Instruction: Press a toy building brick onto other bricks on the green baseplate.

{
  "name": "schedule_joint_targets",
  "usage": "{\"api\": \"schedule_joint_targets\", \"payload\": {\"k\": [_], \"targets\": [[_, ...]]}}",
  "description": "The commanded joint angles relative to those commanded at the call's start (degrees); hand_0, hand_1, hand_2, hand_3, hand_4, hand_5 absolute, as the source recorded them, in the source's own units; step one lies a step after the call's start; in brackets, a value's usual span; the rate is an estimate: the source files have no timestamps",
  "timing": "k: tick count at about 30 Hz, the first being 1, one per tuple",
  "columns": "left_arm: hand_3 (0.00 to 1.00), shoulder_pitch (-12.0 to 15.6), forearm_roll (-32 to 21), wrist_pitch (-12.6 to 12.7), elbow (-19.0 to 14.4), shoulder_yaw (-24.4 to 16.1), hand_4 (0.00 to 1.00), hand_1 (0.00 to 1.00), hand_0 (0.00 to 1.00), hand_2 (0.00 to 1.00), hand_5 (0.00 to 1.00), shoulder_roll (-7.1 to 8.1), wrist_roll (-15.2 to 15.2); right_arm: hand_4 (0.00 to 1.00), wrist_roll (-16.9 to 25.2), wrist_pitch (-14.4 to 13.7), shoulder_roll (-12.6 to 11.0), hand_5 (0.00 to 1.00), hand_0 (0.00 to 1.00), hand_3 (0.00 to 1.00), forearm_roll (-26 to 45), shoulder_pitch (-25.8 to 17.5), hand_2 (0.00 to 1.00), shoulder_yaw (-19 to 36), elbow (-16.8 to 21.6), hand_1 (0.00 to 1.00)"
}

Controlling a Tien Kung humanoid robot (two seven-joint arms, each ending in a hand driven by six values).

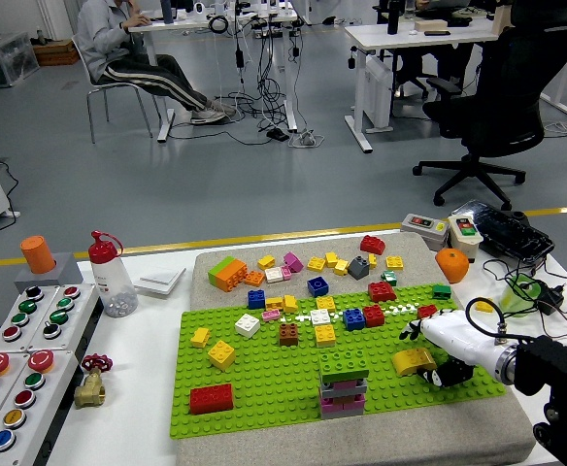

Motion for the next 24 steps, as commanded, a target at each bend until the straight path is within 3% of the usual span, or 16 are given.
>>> {"api": "schedule_joint_targets", "payload": {"k": [8, 9, 24], "targets": [[0.437, 0.0, -0.2, 0.0, 0.0, 0.2, 0.294, 0.587, 0.620, 0.593, 0.937, -0.05, 0.0, 0.702, 0.1, -0.2, -0.5, 0.230, 0.860, 0.771, 0.5, 0.5, 0.704, -0.7, -0.9, 0.740], [0.437, 0.0, -0.2, 0.0, 0.0, 0.2, 0.294, 0.588, 0.621, 0.592, 0.937, -0.05, 0.0, 0.694, 0.1, -0.1, -0.5, 0.244, 0.849, 0.738, 0.5, 0.5, 0.630, -0.7, -0.9, 0.678], [0.437, 0.0, -0.1, 0.0, 0.0, 0.2, 0.294, 0.588, 0.622, 0.592, 0.937, -0.06, 0.0, 0.661, 0.7, 0.2, -0.6, 0.264, 0.825, 0.669, 0.1, 1.3, 0.587, -1.7, -1.2, 0.635]]}}
